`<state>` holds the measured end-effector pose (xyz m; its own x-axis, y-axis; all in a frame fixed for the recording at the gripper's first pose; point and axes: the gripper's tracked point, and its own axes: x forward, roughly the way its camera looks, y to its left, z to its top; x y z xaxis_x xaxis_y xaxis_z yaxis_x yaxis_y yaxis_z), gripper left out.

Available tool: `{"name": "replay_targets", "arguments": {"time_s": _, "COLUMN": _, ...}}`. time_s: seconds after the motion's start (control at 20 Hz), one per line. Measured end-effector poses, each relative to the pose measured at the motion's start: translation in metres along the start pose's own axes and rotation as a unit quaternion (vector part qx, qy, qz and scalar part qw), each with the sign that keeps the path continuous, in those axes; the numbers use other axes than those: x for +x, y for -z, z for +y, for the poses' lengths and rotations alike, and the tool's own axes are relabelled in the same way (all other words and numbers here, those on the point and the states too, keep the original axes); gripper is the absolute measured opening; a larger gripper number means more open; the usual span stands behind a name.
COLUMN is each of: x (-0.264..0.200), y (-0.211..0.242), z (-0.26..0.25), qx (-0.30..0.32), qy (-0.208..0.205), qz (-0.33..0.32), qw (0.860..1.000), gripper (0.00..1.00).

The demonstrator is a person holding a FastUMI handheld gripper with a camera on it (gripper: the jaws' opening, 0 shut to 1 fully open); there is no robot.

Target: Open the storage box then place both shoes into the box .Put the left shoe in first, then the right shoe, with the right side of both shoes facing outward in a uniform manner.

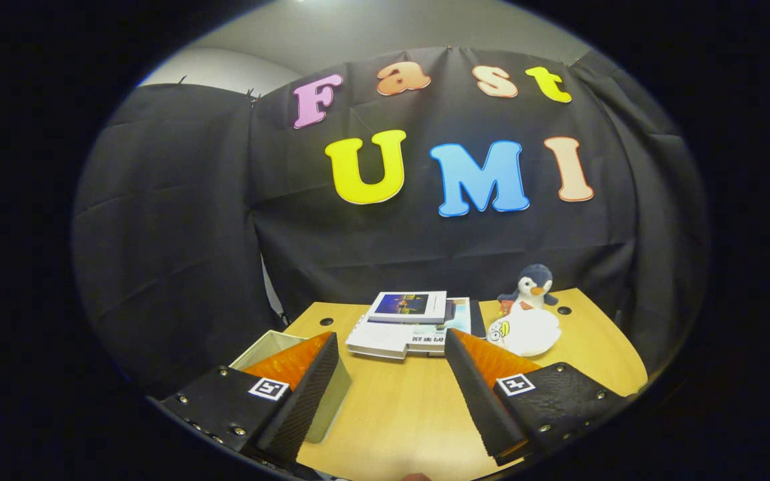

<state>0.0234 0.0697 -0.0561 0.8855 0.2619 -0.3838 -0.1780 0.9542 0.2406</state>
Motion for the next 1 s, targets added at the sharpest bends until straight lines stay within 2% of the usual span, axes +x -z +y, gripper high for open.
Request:
{"name": "replay_targets", "arguments": {"time_s": 0.4, "x": -0.028, "y": -0.028, "z": -0.071, "qx": -0.013, "qy": 0.046, "qz": -0.048, "qw": 0.998, "gripper": 0.97}}
{"name": "replay_targets", "arguments": {"time_s": 1.0, "x": -0.031, "y": -0.035, "z": -0.100, "qx": -0.008, "qy": 0.065, "qz": -0.058, "qw": 0.996, "gripper": 0.97}}
